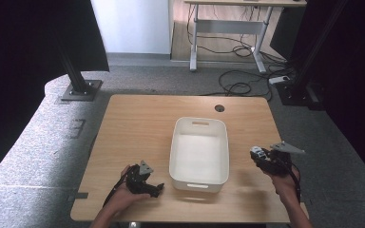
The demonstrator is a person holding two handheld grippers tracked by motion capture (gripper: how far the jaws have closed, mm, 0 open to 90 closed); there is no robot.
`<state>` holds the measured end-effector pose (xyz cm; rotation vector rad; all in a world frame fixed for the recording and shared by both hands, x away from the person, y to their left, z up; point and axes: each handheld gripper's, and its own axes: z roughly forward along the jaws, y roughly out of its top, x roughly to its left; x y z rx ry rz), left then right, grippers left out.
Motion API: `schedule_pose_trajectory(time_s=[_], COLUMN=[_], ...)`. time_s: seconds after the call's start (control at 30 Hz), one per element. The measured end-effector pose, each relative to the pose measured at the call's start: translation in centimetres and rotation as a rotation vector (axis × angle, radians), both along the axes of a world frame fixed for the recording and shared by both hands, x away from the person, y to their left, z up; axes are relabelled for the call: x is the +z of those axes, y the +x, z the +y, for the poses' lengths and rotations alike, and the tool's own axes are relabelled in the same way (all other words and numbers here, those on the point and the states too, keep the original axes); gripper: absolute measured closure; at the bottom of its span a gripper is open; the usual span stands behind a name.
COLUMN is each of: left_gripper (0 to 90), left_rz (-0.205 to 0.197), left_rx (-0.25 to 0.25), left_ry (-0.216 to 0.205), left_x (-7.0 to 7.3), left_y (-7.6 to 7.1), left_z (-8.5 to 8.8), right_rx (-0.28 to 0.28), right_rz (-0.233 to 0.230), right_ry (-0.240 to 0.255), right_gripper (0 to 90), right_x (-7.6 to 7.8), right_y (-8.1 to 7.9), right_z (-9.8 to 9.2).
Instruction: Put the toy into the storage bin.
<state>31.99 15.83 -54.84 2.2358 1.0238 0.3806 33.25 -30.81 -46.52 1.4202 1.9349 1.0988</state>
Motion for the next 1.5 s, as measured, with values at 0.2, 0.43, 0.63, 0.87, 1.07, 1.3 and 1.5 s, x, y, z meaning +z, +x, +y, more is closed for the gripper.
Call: schedule_pose_trajectory(time_s=[0.2, 0.43, 0.63, 0.87, 1.07, 1.3, 1.5], left_gripper=[0.0, 0.0, 0.0, 0.0, 0.0, 0.0, 0.0], left_rz=[0.0, 0.0, 0.0, 0.0, 0.0, 0.0, 0.0], left_rx=[-0.001, -0.001, -0.001, -0.001, -0.001, -0.001, -0.002], left_ry=[0.0, 0.0, 0.0, 0.0, 0.0, 0.0, 0.0], left_x=[0.0, 0.0, 0.0, 0.0, 0.0, 0.0, 0.0], left_y=[0.0, 0.0, 0.0, 0.0, 0.0, 0.0, 0.0], left_z=[0.0, 0.0, 0.0, 0.0, 0.0, 0.0, 0.0], right_rx=[0.013, 0.027, 0.034, 0.045, 0.054, 0.067, 0.079], right_rz=[-0.005, -0.019, -0.022, -0.024, -0.029, -0.031, -0.032], right_ry=[0.001, 0.004, 0.007, 0.003, 0.003, -0.003, -0.005], right_gripper=[50.2, 50.3, 50.3, 50.3, 50.2, 50.2, 50.2], right_x=[0.3, 0.5, 0.6, 0.6, 0.8, 0.8, 0.9], right_y=[-0.1, -0.2, -0.2, -0.2, -0.3, -0.3, -0.3], right_z=[0.5, 1.2, 1.5, 1.9, 2.3, 2.9, 3.4])
